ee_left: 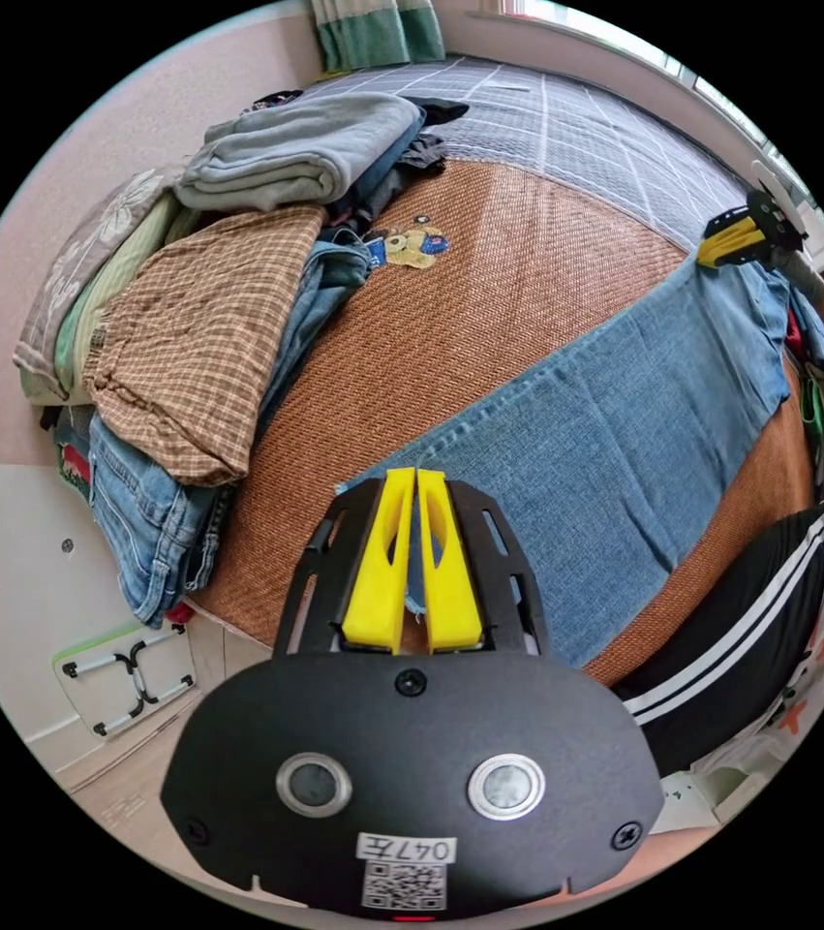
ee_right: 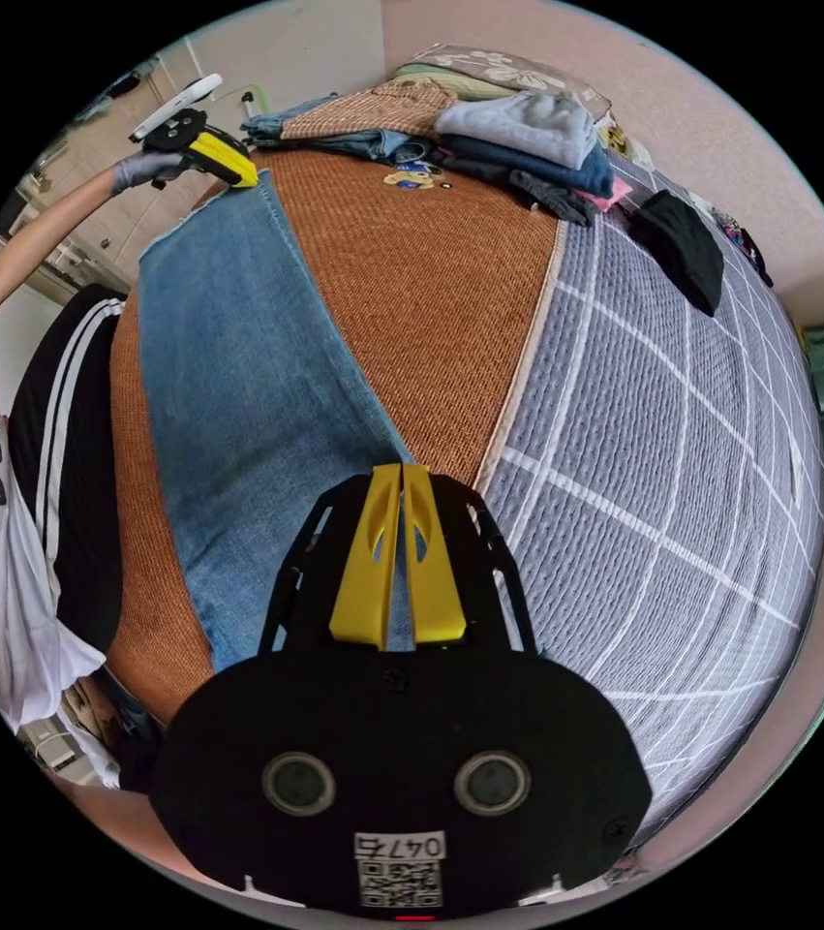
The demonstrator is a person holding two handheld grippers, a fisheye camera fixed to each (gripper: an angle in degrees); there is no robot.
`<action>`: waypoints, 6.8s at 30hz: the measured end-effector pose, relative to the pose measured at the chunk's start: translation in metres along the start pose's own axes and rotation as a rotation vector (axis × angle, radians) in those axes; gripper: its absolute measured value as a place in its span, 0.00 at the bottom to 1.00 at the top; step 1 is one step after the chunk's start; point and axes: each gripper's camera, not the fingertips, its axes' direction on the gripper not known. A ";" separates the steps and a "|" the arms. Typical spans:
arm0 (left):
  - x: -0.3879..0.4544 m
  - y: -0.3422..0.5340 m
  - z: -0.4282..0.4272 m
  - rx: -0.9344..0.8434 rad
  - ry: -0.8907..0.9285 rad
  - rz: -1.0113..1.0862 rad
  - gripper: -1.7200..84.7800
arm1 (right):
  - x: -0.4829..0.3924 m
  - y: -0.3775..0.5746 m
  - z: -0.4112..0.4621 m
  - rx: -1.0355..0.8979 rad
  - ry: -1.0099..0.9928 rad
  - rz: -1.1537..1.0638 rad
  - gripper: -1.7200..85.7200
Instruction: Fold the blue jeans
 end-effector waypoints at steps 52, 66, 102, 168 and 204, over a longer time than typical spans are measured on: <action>0.144 0.430 -0.038 0.092 -0.154 -0.552 0.01 | -0.073 0.141 0.219 0.336 -0.130 0.264 0.03; 0.178 0.455 -0.002 0.048 -0.092 -0.723 0.24 | -0.063 0.184 0.300 0.419 -0.250 0.349 0.03; 0.158 0.456 0.031 0.128 -0.035 -0.815 0.02 | 0.005 0.435 0.304 0.311 0.267 0.897 0.04; 0.389 0.698 0.461 0.413 0.458 -0.985 0.08 | -0.191 0.093 0.138 0.082 -0.187 -0.092 0.07; 0.688 0.889 0.731 0.342 0.711 -1.432 0.12 | -0.269 -0.030 0.043 -0.120 0.036 -0.191 0.02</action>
